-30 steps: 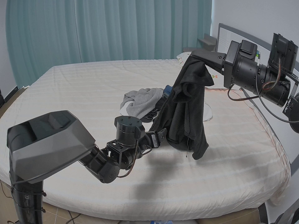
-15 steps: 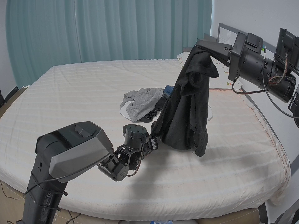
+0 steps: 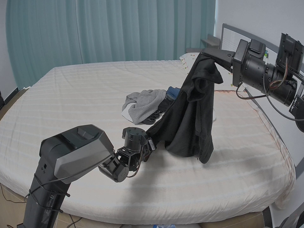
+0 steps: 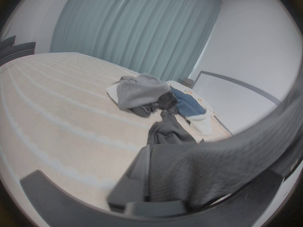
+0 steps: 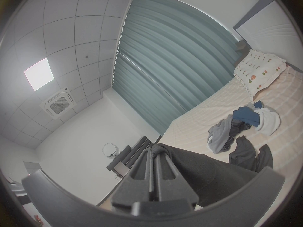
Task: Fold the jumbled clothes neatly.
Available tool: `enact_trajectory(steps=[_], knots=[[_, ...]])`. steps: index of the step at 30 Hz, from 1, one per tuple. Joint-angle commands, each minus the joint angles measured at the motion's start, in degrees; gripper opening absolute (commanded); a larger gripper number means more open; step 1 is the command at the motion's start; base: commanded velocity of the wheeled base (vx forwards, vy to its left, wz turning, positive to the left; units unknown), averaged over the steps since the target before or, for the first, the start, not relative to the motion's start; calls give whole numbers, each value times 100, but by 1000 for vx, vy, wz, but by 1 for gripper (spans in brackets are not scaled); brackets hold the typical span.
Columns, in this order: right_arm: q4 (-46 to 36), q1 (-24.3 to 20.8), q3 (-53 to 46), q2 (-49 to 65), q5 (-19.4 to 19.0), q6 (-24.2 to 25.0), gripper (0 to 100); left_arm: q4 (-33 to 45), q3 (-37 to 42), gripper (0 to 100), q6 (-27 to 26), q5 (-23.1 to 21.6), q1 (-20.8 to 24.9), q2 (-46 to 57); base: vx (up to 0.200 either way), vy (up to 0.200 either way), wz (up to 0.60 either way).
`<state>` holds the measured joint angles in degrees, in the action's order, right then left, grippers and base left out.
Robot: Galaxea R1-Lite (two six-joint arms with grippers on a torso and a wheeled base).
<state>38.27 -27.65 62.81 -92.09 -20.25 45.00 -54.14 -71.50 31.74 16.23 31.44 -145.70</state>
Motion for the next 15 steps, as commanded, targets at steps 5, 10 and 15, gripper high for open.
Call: enact_trajectory(steps=[5, 10, 15], knots=[[5, 49, -40, -732, 30, -79, 0, 1098, 242, 0, 438, 3, -252, 1852, 0, 0, 0], [5, 154, 294, -1048, 504, -210, 0, 2461, 127, 0, 702, -76, -244, 3144, 0, 0, 0], [14, 119, 1023, -1101, 1700, -562, 0, 2900, 145, 0, 728, -313, -314, 4041, 0, 0, 0]])
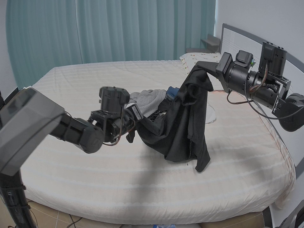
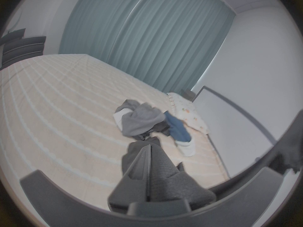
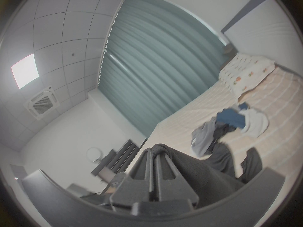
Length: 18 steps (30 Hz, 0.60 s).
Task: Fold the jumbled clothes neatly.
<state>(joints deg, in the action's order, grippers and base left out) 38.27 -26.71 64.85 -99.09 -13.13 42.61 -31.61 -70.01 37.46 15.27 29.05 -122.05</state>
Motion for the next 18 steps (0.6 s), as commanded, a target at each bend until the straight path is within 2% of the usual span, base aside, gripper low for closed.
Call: enact_trajectory(steps=[1, 3, 7, 8, 10, 11, 12, 13, 15, 18], knots=[[14, 17, 950, -392, 1190, -376, 0, 691, -4, 0, 156, -279, -101, 1790, 0, 0, 0], [32, -10, 1082, -375, 1533, -490, 0, 735, 14, 0, 174, -438, -163, 1975, 0, 0, 0], [85, 17, 493, -410, 1726, -736, 0, 709, 427, 0, 464, -789, -198, 2089, 0, 0, 0], [102, 25, 273, -427, 1700, -727, 0, 691, 559, 0, 578, -965, -198, 2089, 0, 0, 0], [260, 87, -421, -568, 1673, -701, 0, 674, 910, 0, 1097, -1633, -216, 2124, 0, 0, 0], [313, 113, -509, -621, 1682, -701, 0, 665, 954, 0, 1211, -1756, -233, 2124, 0, 0, 0], [568, 184, -729, -770, 1744, -701, 0, 639, 1068, 0, 1615, -2125, -347, 2124, 0, 0, 0], [770, 219, -869, -823, 1744, -692, 0, 639, 1112, 0, 1791, -2292, -418, 2107, 0, 0, 0], [1122, 245, -1186, -893, 1744, -622, 0, 630, 1262, 0, 1888, -2424, -470, 2071, 0, 0, 0], [1420, 245, -1564, -937, 1726, -525, 0, 603, 1499, 0, 1773, -2204, -462, 1904, 0, 0, 0]])
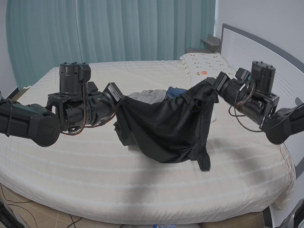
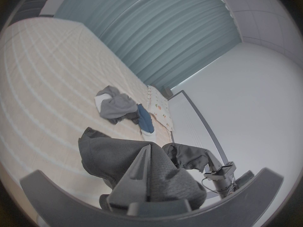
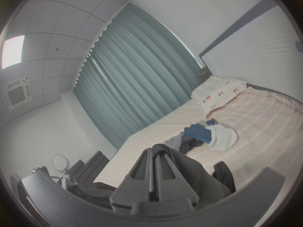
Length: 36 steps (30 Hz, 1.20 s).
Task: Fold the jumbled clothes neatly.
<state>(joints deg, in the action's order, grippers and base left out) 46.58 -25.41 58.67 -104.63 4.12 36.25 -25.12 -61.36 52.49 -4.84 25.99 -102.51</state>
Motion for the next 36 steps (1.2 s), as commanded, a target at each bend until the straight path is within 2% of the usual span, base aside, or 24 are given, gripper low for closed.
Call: enact_trajectory(steps=[1, 3, 7, 13, 15, 19, 23, 26, 31, 36], knots=[[642, 115, -989, -435, 1, 119, 0, -89, 695, 0, 244, -131, -112, -85, 0, 0, 0], [642, 115, -998, -444, 1, 119, 0, -98, 704, 0, 244, -122, -103, -85, 0, 0, 0], [695, 124, -1156, -488, -52, 593, 0, -766, 1099, 0, 235, -52, -50, -568, 0, 0, 0], [695, 132, -1218, -514, -60, 646, 0, -1636, 1688, 0, 253, 18, -33, -841, 0, 0, 0], [703, 88, -1262, -576, -60, 646, 0, -1803, 1820, 0, 253, 36, -41, -832, -200, 0, 0], [703, 44, -1279, -602, -69, 646, 0, -1803, 1864, 0, 253, 88, -50, -797, -200, 0, 0], [703, 27, -1271, -611, -78, 646, 0, -1812, 1829, 0, 253, 168, -50, -779, 0, 0, 0], [712, 9, -1271, -708, -78, 646, 0, -1829, 1715, 0, 270, 405, -68, -841, 0, 0, 0], [791, 9, -1253, -725, -78, 646, 0, -1829, 1662, 0, 305, 422, -138, -858, 0, 0, 0], [958, -52, -1262, -725, -34, 637, 0, -1829, 1592, 0, 323, 422, -296, -858, 0, 200, 0]])
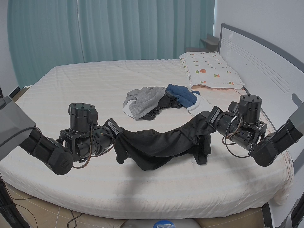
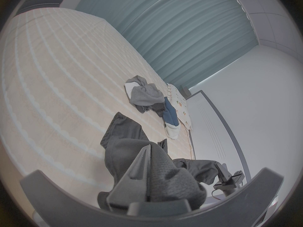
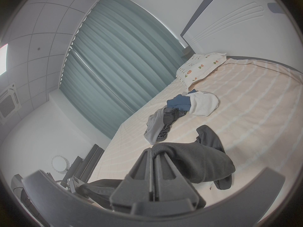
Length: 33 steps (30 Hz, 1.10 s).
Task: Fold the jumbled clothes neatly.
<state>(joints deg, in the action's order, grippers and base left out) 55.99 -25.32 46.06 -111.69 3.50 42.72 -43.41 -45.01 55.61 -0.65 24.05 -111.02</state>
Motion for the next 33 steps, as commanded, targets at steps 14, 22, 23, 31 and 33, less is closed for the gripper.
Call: enact_trajectory(steps=[14, 22, 23, 31, 33], knots=[[641, -122, 70, -143, 72, -9, 0, -229, -70, 0, 64, 29, -269, 54, 0, 200, 0], [931, -122, 88, -195, 72, 0, 0, -229, -61, 0, 64, 38, -322, 177, 0, 200, 0], [984, -122, 88, -204, 81, 0, 0, -229, -61, 0, 64, 29, -331, 195, 0, 200, 0], [1458, -193, 70, -345, 81, -9, 0, -238, -43, 0, 55, 29, -366, 265, 0, 200, 0], [1538, -166, 88, -415, 72, -9, 0, -238, -52, 0, 55, 29, -384, 274, 0, 200, 0]])
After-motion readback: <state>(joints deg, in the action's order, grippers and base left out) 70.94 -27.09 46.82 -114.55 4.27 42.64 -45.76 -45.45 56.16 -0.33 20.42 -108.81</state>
